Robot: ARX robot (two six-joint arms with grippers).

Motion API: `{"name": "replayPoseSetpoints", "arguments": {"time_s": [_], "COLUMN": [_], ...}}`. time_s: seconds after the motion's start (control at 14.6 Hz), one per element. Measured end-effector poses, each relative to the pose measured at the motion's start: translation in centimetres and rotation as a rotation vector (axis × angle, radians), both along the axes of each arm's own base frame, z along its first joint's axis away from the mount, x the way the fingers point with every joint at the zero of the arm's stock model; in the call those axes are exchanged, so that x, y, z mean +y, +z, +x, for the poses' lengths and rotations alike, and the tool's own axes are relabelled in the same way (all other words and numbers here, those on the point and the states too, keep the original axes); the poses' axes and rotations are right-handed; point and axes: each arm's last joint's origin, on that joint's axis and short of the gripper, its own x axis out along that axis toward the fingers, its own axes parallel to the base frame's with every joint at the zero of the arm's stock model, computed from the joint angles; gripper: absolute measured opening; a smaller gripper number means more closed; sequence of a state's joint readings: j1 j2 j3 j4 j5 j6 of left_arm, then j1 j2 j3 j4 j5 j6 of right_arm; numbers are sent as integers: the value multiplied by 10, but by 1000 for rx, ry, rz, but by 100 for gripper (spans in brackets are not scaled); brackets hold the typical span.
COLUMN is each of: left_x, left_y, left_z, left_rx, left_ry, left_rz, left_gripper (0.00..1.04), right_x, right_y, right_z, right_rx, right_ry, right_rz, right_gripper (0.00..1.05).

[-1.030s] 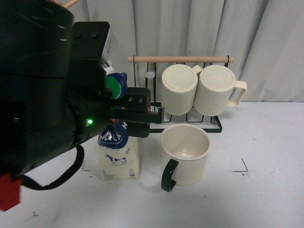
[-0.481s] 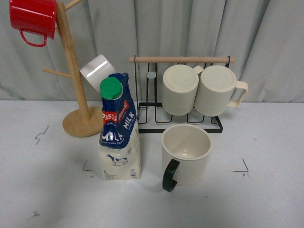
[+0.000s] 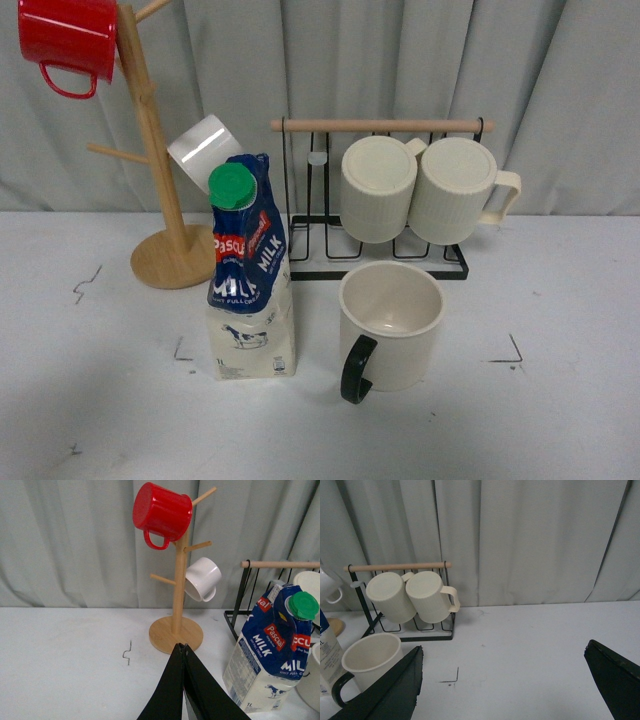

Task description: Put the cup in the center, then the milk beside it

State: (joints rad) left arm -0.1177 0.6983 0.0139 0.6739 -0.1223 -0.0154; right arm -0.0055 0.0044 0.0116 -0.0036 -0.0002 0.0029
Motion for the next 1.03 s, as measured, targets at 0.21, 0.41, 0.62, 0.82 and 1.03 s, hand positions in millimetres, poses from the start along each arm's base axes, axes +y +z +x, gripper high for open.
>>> {"name": "replayPoseSetpoints", "arguments": {"time_s": [0.21,0.41,0.62,0.82,1.03], "left_x": [13,13,13,13,13], "left_y": [3,5,6,6,6], "left_z": [-8,-16,-22,-28,-31], "left_rx": [-11,-15,-22,-22,-22], "left_ry": [1,-5,-5,-5,-5], "left_rz": [0,0,0,0,0], "left_gripper": [2,2,2,2,2], "right_x": [0,0,0,0,0], "right_y": [0,0,0,0,0], "right_z": [0,0,0,0,0], "right_rx": [0,0,0,0,0], "right_ry": [0,0,0,0,0], "right_rz": [0,0,0,0,0], "right_gripper": [98,98,98,98,98]}}
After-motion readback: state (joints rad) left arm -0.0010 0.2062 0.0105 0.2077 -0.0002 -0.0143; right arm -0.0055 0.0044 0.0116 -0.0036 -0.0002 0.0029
